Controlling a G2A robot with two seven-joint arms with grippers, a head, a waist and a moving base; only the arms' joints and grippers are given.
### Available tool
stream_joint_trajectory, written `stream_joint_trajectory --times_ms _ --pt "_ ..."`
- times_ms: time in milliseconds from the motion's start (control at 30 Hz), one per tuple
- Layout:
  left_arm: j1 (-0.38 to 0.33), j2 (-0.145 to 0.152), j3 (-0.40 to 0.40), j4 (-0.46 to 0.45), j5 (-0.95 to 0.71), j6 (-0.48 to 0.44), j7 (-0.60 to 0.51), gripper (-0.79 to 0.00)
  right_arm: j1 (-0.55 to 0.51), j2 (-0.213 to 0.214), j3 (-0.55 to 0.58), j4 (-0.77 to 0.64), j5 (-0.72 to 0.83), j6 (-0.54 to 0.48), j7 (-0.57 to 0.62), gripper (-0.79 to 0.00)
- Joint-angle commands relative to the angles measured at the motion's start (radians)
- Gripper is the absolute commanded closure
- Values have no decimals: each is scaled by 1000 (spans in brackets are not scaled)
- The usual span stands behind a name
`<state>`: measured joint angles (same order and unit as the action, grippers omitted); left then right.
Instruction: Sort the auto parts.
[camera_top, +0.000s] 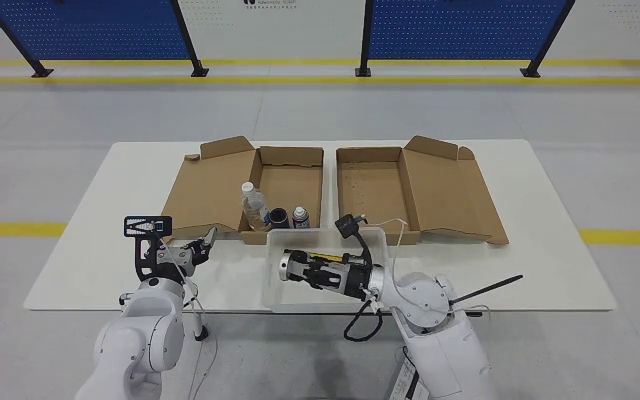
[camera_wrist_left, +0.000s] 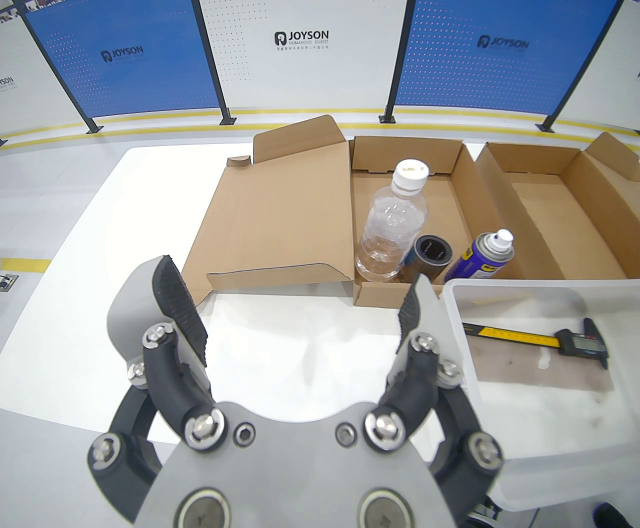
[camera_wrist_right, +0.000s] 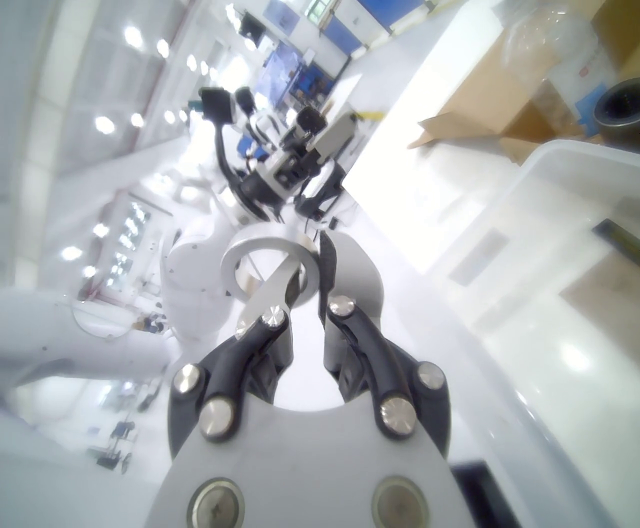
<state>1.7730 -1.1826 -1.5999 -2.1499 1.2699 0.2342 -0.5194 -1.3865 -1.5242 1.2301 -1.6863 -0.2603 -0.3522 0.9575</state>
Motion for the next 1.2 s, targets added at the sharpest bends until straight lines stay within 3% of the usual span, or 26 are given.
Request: stream_joint_trajectory --times_ms 0,333,700,867,1167 --pt "0 0 0 0 0 0 0 -785 3 4 -4 1 0 -5 -8 0" --pt "0 0 0 0 0 0 0 -785 40 25 -13 -47 -122 79 -28 0" --pt "0 0 0 0 0 0 0 -785 73 60 24 -320 -619 440 39 0" --pt "0 0 0 0 0 0 0 -785 127 72 30 -361 -834 539 155 0" --pt "0 0 0 0 0 0 0 -785 316 82 19 -213 -1031 534 381 0"
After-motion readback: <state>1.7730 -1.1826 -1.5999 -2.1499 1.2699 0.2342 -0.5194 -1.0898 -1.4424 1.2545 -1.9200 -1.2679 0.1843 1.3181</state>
